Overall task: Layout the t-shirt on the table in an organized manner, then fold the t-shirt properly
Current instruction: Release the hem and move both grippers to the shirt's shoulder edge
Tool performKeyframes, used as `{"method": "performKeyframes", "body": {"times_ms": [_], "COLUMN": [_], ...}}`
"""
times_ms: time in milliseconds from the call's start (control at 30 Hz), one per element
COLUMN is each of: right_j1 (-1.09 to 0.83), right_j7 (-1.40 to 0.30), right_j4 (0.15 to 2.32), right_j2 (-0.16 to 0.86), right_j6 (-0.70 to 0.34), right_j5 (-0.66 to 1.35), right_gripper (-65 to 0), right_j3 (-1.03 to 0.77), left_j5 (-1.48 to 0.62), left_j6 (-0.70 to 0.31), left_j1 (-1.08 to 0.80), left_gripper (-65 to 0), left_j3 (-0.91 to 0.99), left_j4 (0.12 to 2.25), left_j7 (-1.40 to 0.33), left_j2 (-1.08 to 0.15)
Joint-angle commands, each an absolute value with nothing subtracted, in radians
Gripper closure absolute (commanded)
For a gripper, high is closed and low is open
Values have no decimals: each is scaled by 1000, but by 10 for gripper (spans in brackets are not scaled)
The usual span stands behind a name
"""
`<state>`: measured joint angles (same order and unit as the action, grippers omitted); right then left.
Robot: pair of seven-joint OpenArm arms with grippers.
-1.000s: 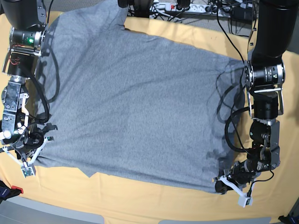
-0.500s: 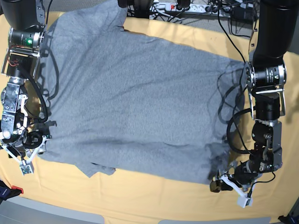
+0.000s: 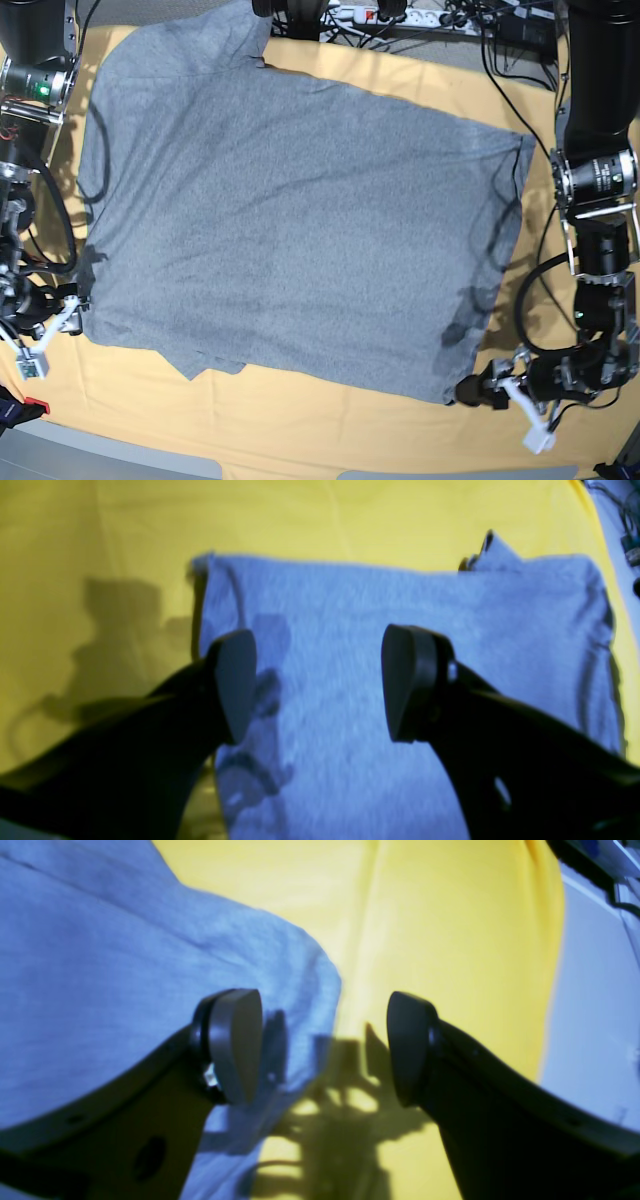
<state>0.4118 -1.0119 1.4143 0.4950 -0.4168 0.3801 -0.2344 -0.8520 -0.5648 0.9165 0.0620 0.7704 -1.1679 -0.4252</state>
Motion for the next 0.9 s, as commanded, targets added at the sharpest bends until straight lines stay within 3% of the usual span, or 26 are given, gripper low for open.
{"method": "performKeyframes", "body": {"times_ms": [0,367,467,700,867], "right_j1": [434,230,132,-83,-173], "right_j7": [-1015,-1284,-1319,-1348,-1346], "right_j4": [1442,1552,1629,1728,1727], "right_j2": [519,518,515,507,424], "right_j6": [-430,-604,-601,-566,-619], "right_j5": [427,941,974,1033,1047], "right_gripper": [-403,-402,-403,-403,-403], "right_j3": [-273,-549,-596,-688,-723], "left_j5": [-903,-1317,-1382,-1428,-1465], "left_j6": [-586,-685,-698,-698,-698], "left_j1": [958,927,889,793,744], "left_gripper": [-402,-378,-338,-338,-338], "left_j3": [68,68,68,68,68], "left_j4": [788,790,792,792,792], "left_j7": [-1174,-1396,-1396,-1396,-1396], "left_j2": [-441,-564,-584,-638,-678]}}
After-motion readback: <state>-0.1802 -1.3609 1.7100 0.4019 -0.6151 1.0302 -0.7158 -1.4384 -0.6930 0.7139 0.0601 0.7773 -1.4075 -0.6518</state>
